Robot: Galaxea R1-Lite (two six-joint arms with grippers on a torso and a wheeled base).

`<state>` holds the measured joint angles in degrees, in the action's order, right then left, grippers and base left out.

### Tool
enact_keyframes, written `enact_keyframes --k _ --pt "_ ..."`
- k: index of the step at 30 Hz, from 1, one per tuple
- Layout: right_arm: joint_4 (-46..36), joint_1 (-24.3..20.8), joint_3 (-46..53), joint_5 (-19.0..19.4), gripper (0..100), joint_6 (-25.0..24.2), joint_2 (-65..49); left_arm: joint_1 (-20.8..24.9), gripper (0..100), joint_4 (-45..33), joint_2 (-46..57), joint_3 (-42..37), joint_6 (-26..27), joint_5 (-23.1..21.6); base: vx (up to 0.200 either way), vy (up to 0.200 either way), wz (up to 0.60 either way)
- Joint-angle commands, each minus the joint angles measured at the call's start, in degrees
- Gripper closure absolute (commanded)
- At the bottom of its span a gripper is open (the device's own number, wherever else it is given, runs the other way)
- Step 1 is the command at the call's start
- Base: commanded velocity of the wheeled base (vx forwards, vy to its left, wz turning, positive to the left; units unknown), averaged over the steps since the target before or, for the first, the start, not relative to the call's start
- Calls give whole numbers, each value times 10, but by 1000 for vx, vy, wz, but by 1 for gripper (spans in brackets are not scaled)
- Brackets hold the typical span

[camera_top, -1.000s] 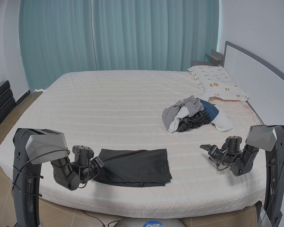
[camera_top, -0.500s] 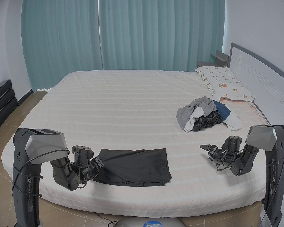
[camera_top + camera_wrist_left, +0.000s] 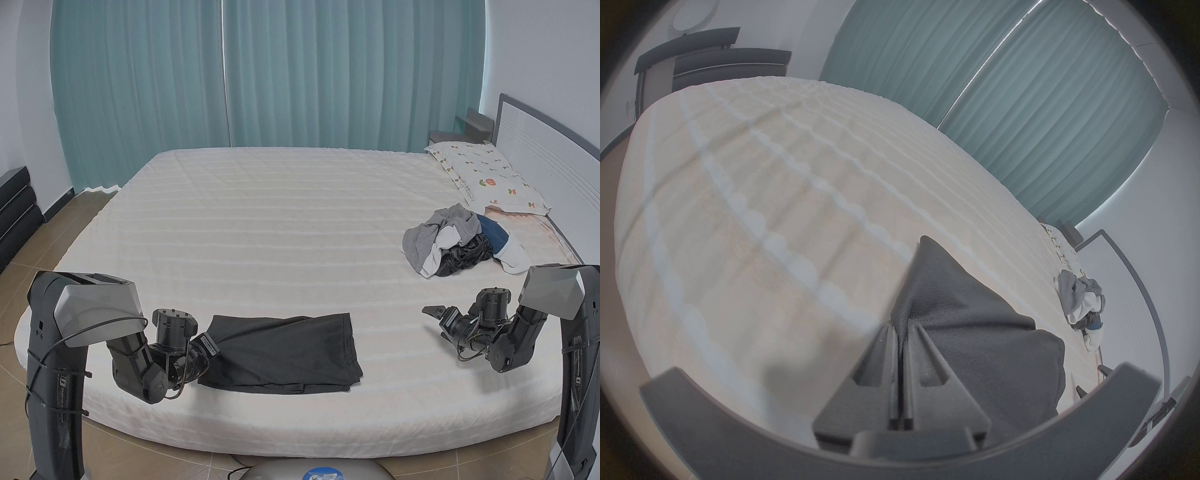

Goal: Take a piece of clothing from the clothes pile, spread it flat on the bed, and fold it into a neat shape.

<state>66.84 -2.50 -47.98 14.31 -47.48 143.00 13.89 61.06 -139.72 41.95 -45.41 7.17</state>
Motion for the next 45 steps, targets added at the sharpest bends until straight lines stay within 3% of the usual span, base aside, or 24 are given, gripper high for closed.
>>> enact_keyframes --k 1,14,35,36,45 --pt "0 0 0 0 0 0 1 0 100 0 -2 0 0 0 0 200 0" --pt "0 0 1 0 0 0 1 1 100 0 -1 -1 -1 1 0 200 0" --pt "0 0 0 0 0 0 1 6 100 1 1 -9 -7 0 0 0 0" --pt "0 0 0 0 0 0 1 6 0 1 2 -11 -7 0 0 0 0" --pt "0 0 0 0 0 0 1 1 0 1 2 -14 -6 0 0 0 0"
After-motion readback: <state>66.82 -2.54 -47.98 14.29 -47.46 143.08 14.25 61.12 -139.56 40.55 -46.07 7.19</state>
